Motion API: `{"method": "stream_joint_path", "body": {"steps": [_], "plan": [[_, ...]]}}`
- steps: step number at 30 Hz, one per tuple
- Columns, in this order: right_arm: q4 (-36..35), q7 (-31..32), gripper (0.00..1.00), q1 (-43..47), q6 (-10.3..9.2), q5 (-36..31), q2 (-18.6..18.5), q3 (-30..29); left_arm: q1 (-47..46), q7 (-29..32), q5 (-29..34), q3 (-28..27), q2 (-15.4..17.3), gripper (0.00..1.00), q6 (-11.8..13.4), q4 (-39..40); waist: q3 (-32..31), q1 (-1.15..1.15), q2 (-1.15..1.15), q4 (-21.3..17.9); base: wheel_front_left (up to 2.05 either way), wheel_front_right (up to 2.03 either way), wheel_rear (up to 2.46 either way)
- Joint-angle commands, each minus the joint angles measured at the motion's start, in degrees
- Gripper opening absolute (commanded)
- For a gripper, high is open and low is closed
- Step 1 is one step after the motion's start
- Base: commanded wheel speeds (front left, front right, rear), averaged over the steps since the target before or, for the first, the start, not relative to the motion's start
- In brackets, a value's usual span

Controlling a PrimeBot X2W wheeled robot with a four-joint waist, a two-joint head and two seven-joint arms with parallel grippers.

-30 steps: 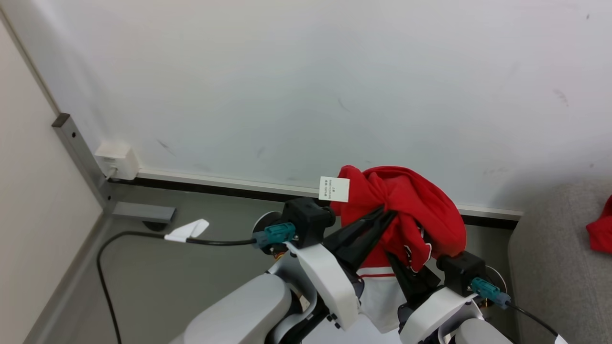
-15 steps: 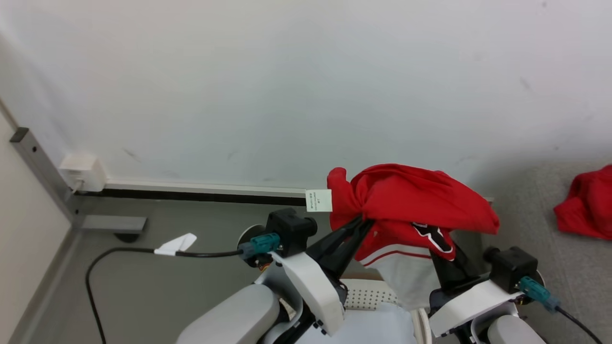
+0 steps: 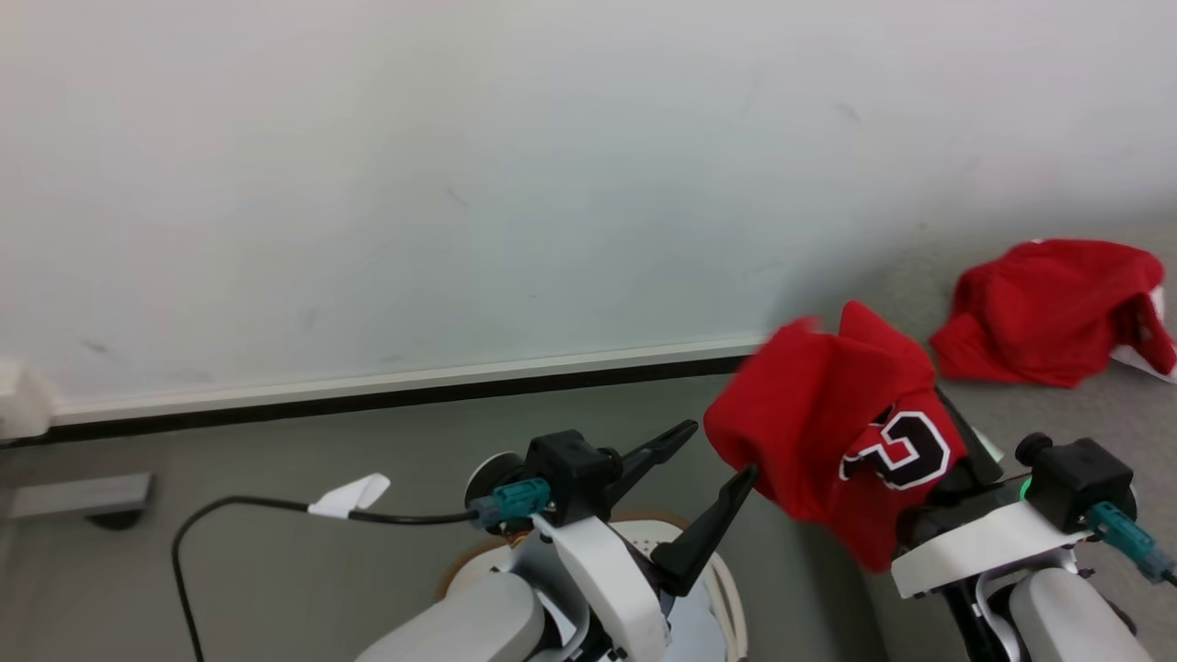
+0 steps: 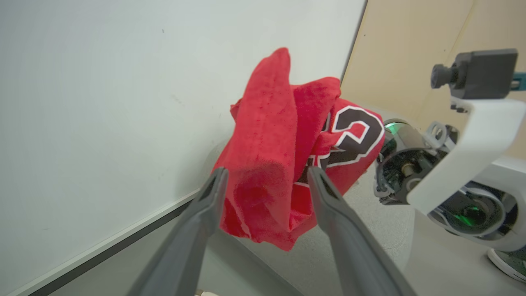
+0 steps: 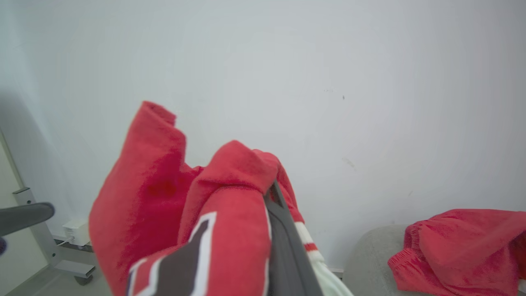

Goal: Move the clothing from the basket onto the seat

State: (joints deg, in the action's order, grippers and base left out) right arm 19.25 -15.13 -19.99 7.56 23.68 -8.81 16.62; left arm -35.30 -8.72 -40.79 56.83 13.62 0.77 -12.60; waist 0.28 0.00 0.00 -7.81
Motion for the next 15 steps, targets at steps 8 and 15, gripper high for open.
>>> {"method": "stream_joint_path", "body": {"steps": [8,15], "plan": [[-3.57,-0.02,0.00,-0.24,-0.15,-1.47,-2.20,-3.17,0.39,-1.24,0.84,0.04,1.17,1.00,0.66,0.74,2.49,0.00,0.00,-10.96,0.00,0.00,0.00],[-6.03,-0.01,0.00,1.22,-0.15,-2.08,-2.77,-5.55,-0.47,-1.63,1.93,0.56,1.90,1.00,0.37,0.98,3.68,0.00,0.00,-16.23,0.00,0.00,0.00]]}}
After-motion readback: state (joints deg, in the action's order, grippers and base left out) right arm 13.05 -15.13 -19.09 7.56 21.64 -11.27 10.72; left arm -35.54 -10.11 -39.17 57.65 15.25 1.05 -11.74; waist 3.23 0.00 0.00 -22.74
